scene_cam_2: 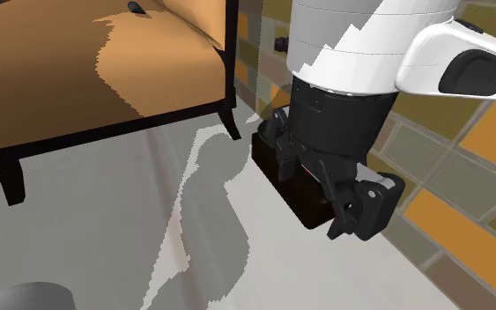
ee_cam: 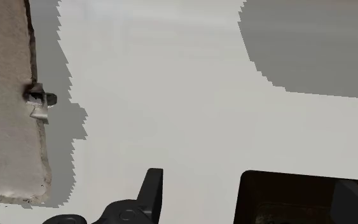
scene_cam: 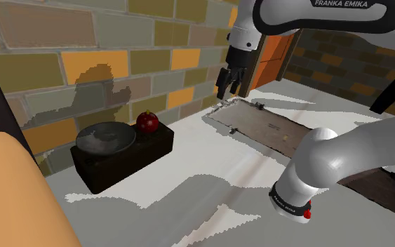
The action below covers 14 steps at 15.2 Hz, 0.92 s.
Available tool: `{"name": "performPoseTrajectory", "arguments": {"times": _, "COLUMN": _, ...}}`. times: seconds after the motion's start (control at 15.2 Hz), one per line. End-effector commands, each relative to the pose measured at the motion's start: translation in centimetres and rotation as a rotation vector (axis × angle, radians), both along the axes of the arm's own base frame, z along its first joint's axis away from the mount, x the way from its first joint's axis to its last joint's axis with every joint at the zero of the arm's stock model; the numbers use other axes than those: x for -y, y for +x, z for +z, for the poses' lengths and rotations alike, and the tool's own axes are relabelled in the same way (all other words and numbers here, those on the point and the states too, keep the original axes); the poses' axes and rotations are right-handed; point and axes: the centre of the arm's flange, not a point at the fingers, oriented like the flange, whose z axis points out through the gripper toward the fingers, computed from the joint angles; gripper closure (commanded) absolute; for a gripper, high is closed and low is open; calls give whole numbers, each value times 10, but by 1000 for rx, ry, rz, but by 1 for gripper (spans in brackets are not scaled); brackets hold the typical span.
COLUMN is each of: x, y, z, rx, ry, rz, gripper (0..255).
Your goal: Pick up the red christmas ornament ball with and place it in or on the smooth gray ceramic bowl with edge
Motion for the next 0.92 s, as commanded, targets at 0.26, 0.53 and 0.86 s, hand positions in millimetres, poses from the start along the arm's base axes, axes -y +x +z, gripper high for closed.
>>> {"name": "performPoseTrajectory", "arguments": {"times": 0.26, "x": -53, "y": 19, "z": -17, "rx": -2, "ry": -39, "rz": -149, "gripper": 0}}
{"name": "performPoseTrajectory", "arguments": {"times": 0.53, "x": -102, "y": 46, "z": -36, "rx": -4, "ry": -78, "rz": -299, "gripper": 0}}
{"name": "performPoseTrajectory", "arguments": {"times": 0.86, "x": -156, "y": 89, "z": -62, "rx": -6, "ry": -126, "rz": -485, "gripper": 0}}
